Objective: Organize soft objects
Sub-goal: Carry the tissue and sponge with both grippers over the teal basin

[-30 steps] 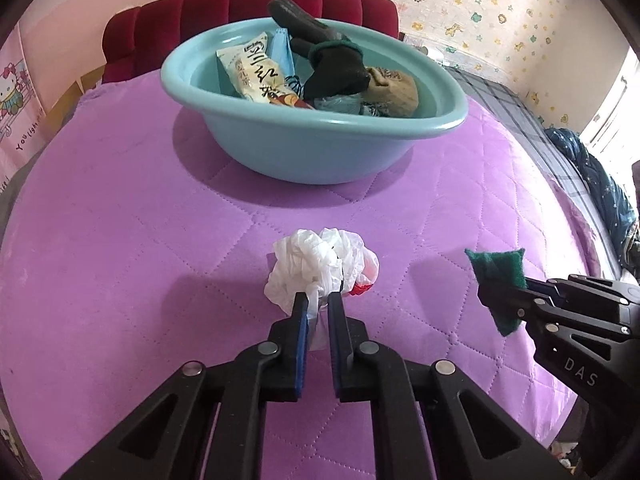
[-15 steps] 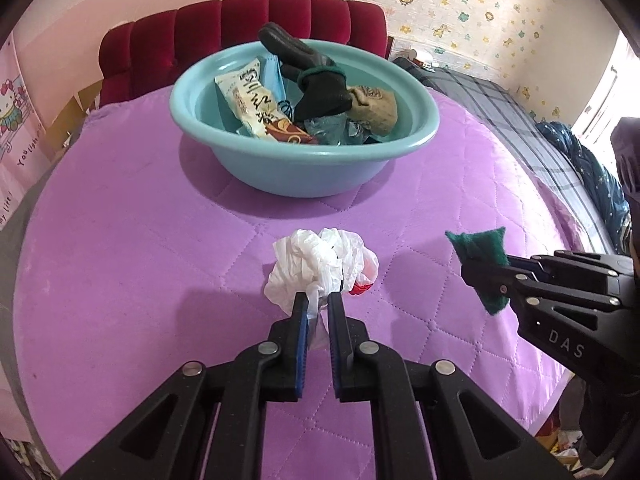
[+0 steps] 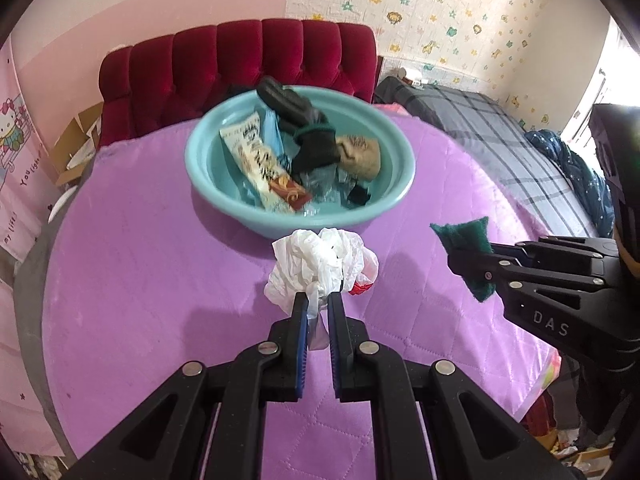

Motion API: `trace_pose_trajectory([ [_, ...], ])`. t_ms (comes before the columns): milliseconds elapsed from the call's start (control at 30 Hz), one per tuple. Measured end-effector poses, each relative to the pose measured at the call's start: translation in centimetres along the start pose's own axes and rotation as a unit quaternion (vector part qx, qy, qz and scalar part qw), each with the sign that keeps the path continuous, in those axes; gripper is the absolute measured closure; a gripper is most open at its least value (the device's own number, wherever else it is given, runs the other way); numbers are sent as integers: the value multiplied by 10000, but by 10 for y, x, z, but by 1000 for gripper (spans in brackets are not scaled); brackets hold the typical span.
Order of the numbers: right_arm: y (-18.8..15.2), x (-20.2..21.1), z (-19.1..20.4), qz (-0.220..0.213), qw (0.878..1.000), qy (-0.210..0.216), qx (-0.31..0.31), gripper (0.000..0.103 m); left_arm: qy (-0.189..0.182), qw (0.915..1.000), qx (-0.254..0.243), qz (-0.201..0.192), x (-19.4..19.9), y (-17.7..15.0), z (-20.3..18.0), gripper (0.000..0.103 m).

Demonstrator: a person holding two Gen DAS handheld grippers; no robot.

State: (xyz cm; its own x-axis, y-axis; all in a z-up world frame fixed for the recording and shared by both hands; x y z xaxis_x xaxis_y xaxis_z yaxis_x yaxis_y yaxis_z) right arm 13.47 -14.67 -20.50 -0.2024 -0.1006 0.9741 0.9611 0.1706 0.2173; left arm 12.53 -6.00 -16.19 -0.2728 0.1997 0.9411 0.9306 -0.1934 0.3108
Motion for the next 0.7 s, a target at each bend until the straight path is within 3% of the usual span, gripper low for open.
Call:
trace_pose_trajectory([
  [300,31,35,2,-235,9995,107,172,92,-41,9996,-91,-258,28,32,1,93],
  [700,90,65,1,-585,9978,222,226,92,14,9993,-65,-373,26,82,13,93],
])
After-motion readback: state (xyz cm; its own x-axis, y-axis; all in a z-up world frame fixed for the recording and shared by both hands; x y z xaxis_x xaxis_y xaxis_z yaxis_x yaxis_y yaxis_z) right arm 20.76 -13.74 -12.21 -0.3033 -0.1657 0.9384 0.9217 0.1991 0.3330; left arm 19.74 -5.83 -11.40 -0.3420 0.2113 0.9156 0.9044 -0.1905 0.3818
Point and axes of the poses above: each gripper's, at about its wrist camera, not at the fingertips, and x roughly against the way its jaws point, z to its left, y to its top, the point moved 7 cm from there along -x, roughly the way its jaws point, and after that the axes turned 15 degrees about z, right-handed, at the moved point
